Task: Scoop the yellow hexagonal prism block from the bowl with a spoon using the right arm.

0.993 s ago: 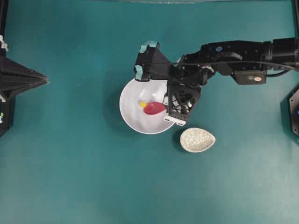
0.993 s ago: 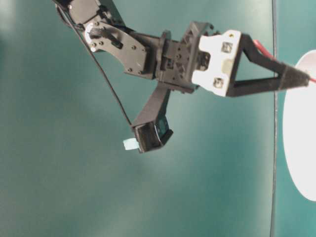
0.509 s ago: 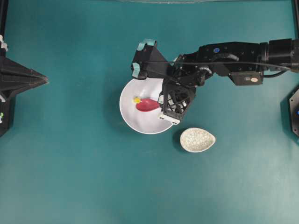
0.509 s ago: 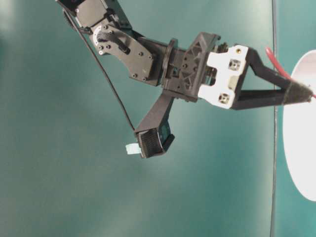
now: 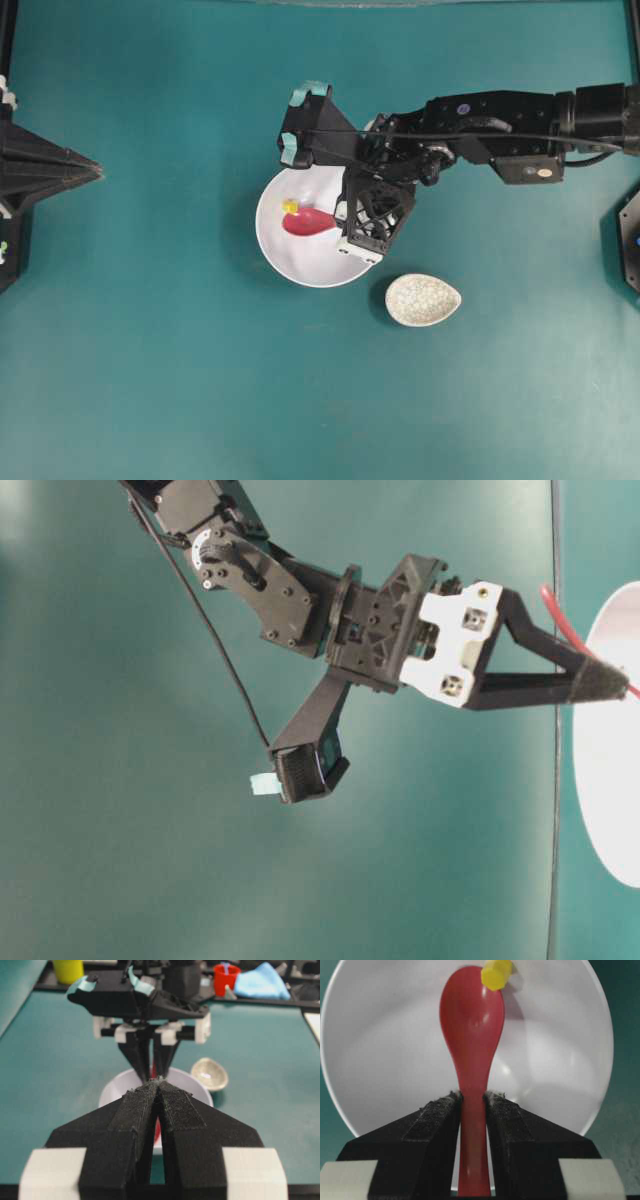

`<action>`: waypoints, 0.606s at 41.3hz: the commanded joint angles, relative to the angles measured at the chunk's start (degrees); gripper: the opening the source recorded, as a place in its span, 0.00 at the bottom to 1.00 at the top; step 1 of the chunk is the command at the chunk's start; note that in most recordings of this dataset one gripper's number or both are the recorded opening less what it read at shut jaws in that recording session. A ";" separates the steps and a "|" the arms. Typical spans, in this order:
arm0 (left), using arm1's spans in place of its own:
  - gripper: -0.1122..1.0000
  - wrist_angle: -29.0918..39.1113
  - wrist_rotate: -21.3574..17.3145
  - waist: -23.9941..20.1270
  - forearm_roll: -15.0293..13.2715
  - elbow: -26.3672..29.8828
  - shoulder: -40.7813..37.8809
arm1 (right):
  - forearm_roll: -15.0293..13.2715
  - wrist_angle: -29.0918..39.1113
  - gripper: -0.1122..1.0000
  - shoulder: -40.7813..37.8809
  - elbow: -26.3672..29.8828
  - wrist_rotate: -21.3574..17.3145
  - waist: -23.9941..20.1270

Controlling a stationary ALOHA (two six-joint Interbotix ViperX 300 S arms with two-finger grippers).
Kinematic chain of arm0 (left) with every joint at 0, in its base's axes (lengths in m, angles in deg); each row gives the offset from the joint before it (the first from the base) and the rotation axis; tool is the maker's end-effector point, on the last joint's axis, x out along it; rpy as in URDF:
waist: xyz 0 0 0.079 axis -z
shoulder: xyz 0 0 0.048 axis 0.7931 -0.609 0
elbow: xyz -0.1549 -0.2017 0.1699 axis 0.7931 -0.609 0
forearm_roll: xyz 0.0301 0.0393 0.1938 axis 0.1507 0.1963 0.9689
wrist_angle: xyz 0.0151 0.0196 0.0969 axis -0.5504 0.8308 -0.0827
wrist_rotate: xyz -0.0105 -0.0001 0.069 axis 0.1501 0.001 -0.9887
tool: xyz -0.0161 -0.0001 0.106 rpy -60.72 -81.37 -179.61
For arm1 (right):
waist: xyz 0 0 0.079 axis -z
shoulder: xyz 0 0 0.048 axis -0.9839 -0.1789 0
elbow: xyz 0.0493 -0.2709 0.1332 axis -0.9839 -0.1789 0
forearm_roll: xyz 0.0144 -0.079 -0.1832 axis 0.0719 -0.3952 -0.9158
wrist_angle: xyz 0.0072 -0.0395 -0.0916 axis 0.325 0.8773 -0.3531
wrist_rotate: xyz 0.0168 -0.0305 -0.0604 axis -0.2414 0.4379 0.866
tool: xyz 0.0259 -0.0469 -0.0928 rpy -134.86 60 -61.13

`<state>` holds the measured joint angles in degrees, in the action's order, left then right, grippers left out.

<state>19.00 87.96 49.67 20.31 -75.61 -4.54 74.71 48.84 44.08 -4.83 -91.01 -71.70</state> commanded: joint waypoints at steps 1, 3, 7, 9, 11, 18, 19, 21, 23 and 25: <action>0.10 -0.26 0.09 -0.09 0.18 1.41 -0.35 | -0.97 -0.35 0.32 1.05 0.26 -0.18 0.09; 0.10 -0.26 0.09 -0.09 0.09 1.41 -0.35 | -1.58 -0.35 0.33 1.14 0.26 -0.53 0.09; 0.10 -0.26 0.09 -0.09 0.18 1.41 -0.18 | -3.43 -0.44 0.33 1.14 0.26 -1.67 0.09; 0.10 -0.26 0.09 -0.09 0.18 1.41 -0.18 | -4.57 -0.62 0.33 1.14 0.26 -2.29 0.09; 0.10 -0.26 0.09 -0.09 0.18 1.41 -0.18 | -5.71 -0.79 0.33 1.14 0.26 -2.81 0.09; 0.10 -0.26 0.09 -0.09 0.18 1.49 -0.18 | -7.65 -1.85 0.33 1.14 0.26 -3.78 0.09; 0.10 -0.26 0.09 -0.09 0.09 1.49 -0.18 | -7.73 -2.02 0.33 1.14 0.26 -3.78 0.09; 0.10 -0.26 0.09 -0.09 0.18 1.49 -0.18 | -7.82 -2.37 0.33 1.14 0.26 -3.78 0.09; 0.10 -0.26 0.09 -0.09 0.18 1.41 -0.18 | -7.82 -2.64 0.33 1.14 0.26 -3.78 0.09; 0.10 -0.35 0.09 -0.09 0.18 1.49 -0.18 | -7.82 -2.72 0.33 1.14 0.26 -3.78 0.09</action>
<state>19.00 87.96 49.67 20.31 -75.61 -4.45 67.07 46.73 44.08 -5.10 -94.70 -71.70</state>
